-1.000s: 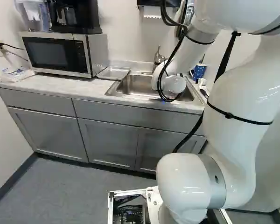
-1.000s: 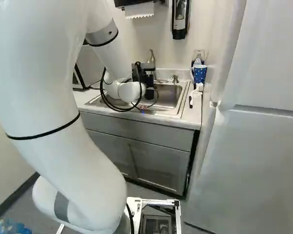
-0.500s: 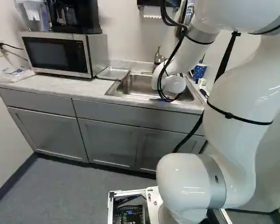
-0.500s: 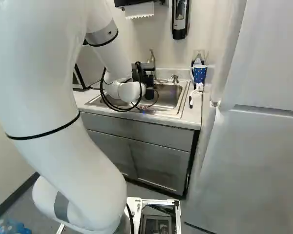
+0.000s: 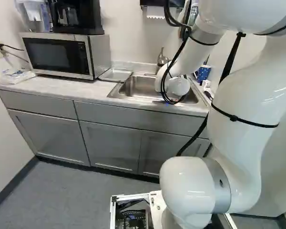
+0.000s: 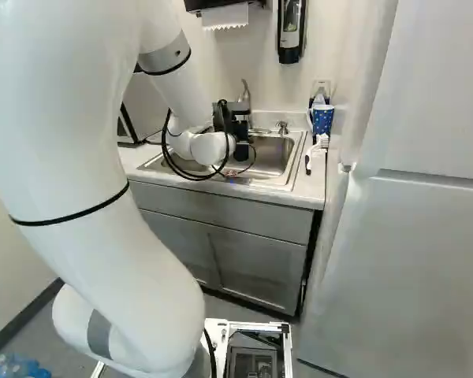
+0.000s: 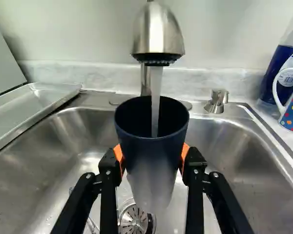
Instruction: Rinse the cup and place it in the tray
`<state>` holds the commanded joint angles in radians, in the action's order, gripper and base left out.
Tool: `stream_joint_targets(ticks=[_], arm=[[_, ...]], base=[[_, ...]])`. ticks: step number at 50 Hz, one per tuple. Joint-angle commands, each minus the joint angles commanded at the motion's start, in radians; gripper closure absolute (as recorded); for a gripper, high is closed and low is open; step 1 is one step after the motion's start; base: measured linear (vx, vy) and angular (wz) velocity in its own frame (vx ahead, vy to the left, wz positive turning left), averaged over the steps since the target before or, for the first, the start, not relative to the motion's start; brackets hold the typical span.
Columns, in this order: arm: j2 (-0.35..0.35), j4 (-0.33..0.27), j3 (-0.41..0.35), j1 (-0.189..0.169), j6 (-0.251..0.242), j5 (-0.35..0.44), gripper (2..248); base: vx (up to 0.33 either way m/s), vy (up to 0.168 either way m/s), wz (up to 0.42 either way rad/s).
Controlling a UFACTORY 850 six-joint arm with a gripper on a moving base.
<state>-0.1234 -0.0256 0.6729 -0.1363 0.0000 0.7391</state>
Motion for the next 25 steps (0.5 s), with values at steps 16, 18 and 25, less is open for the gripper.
stream_joint_targets(ticks=[16, 18, 25], arm=[[0.000, 0.000, 0.000, 0.000, 0.000, 0.000, 125], [0.000, 0.000, 0.000, 0.000, 0.000, 0.000, 125], [0.000, 0.000, 0.000, 0.000, 0.000, 0.000, 125]], base=[[0.000, 0.000, 0.000], [0.000, 0.000, 0.000], [0.000, 0.000, 0.000]])
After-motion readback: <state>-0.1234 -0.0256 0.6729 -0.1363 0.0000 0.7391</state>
